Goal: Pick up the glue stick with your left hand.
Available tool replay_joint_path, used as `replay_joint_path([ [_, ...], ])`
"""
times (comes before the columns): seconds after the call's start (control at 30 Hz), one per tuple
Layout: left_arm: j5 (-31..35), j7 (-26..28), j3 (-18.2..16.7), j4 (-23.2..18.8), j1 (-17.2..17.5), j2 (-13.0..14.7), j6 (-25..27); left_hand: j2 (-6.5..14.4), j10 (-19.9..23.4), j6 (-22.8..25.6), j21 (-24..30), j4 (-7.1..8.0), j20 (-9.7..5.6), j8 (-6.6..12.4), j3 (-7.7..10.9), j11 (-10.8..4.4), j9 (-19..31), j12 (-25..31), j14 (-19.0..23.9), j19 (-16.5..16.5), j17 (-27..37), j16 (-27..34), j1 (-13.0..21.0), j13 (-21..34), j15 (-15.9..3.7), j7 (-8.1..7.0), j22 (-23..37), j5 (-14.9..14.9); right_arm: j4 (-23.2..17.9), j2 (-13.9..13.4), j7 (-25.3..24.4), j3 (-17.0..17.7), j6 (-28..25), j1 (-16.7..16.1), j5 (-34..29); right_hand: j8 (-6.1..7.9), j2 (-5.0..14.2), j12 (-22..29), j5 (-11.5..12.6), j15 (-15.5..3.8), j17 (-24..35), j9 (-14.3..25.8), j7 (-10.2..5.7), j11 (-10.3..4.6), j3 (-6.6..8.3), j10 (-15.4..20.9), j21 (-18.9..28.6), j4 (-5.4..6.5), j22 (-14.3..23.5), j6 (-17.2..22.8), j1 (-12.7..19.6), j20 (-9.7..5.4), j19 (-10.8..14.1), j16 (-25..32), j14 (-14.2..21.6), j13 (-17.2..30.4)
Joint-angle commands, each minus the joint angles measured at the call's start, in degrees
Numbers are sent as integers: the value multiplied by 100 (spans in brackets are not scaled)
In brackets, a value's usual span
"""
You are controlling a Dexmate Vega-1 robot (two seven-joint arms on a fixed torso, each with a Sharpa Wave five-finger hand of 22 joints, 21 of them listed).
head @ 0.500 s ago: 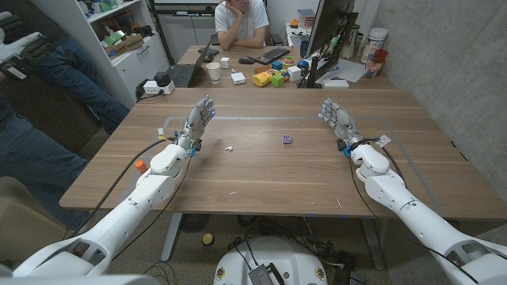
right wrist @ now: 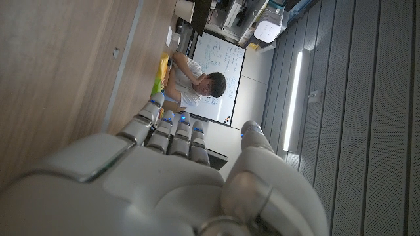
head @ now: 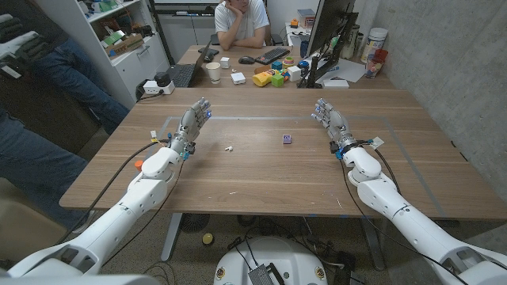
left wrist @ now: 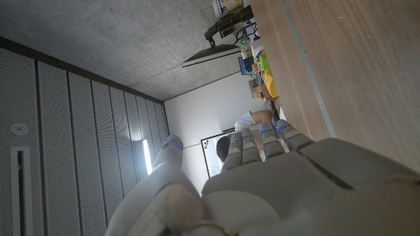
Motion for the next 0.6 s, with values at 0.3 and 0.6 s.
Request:
replay_joint_path([
  [0.3, -1, -180, 56, 103, -160, 17, 125, 6, -3, -21, 26, -25, 52, 38, 52, 52, 27, 29, -23, -22, 8, 37, 87, 13, 44, 39, 10, 45, -428, -144, -341, 46, -218, -316, -61, 25, 10, 12, 34, -8, 6, 9, -1, -19, 30, 38, -23, -12, 31, 55, 43, 17, 39, 27, 33, 7],
  [0.6, 115, -26, 97, -181, -199, 136, 362, 13, -1, -27, 27, -40, 80, 37, 64, 60, 27, 30, -25, -29, 7, 38, 107, 13, 51, 41, 9, 50, -445, -218, -339, 111, -254, -363, -10, 26, 15, 10, 34, -9, -3, 8, -13, -7, 23, 37, -46, -17, 31, 61, 37, 26, 33, 27, 31, 7],
])
